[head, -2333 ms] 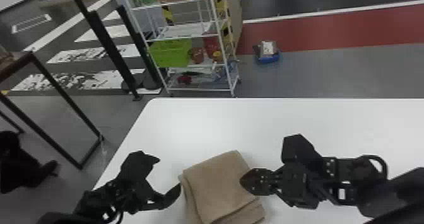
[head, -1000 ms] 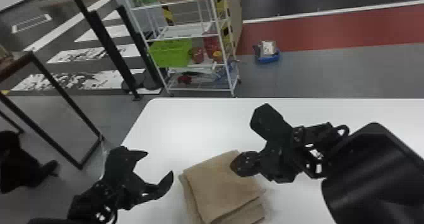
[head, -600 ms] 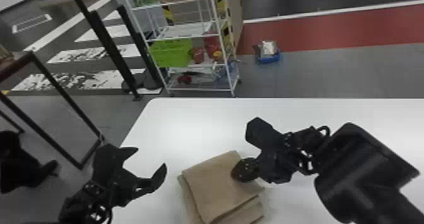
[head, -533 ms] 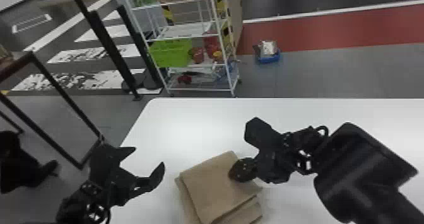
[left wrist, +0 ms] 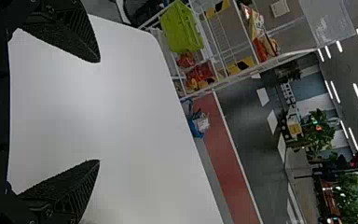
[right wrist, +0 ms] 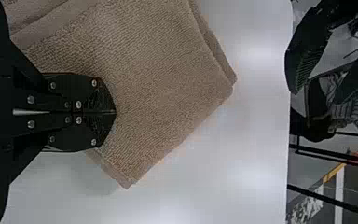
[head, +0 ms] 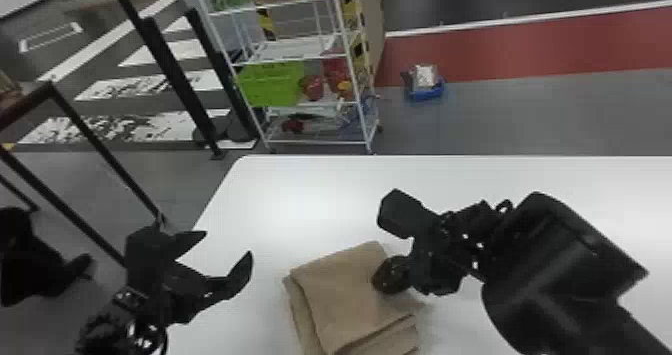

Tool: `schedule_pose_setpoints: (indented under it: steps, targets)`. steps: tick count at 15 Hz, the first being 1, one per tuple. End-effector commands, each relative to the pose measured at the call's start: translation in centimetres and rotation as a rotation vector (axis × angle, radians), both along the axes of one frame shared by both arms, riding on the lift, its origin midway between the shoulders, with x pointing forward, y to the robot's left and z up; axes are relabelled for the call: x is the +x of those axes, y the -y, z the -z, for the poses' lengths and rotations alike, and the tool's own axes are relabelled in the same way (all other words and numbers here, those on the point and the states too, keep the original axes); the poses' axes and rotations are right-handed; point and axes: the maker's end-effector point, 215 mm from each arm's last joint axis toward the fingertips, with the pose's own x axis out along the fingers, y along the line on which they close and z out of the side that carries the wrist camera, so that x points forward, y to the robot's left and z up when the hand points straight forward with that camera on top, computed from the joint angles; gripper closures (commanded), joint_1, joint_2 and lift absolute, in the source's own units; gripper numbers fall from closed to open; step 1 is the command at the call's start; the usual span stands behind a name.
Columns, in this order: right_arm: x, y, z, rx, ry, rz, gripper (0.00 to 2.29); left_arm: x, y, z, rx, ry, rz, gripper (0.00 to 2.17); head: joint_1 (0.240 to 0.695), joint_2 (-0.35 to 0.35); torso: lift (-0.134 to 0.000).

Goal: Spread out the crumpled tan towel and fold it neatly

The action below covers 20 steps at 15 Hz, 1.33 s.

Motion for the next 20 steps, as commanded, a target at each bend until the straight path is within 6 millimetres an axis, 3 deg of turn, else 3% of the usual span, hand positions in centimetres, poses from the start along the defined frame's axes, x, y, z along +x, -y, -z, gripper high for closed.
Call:
schedule_pose_setpoints:
  steps: [1,5,7,8,10,12,14,16,18,20]
  targets:
    - [-0.2,1.3,0.4,-0.064,-0.027,0.059,2.03,0.2,0.0,0.2,-0.001,0.001,0.001,0.12,0.695,0.350,-0.122]
    - [-2.3,-0.5,-2.4,-0.006,-0.038,0.053,2.03,0.3,0.0,0.1,-0.001,0.009,0.004,0.12,0.695,0.350,-0.122]
    - [-4.0,-2.7,-6.0,0.107,-0.008,0.007,2.03,0.4,0.3,-0.1,-0.011,0.015,0.012,0.12,0.695,0.350,-0.122]
    - [-4.7,-3.8,-9.2,0.212,0.035,-0.026,2.03,0.4,0.7,0.0,-0.031,0.015,0.024,0.12,0.695,0.350,-0.122]
    - [-4.7,-3.5,-12.0,0.284,0.071,0.007,2.03,0.2,0.8,0.1,-0.031,0.011,0.027,0.12,0.695,0.350,-0.122]
    - [-2.0,-0.8,-14.1,0.361,0.122,0.121,1.91,0.1,1.4,0.0,-0.057,0.022,0.039,0.12,0.695,0.350,-0.122]
    - [1.6,4.0,-16.2,0.474,0.161,0.278,1.87,0.0,2.6,-0.1,-0.128,0.053,0.053,0.12,0.695,0.350,-0.122]
    - [5.1,12.2,-15.5,0.499,0.181,0.482,1.88,-0.5,3.5,0.4,-0.200,0.065,0.060,0.14,0.695,0.350,-0.122]
    - [6.6,20.5,-14.8,0.530,0.172,0.615,1.88,-1.1,4.5,0.6,-0.230,0.088,0.077,0.14,0.695,0.350,-0.122]
    - [7.0,27.0,-15.6,0.571,0.224,0.695,1.88,-1.4,4.5,1.3,-0.223,0.085,0.077,0.15,0.695,0.350,-0.122]
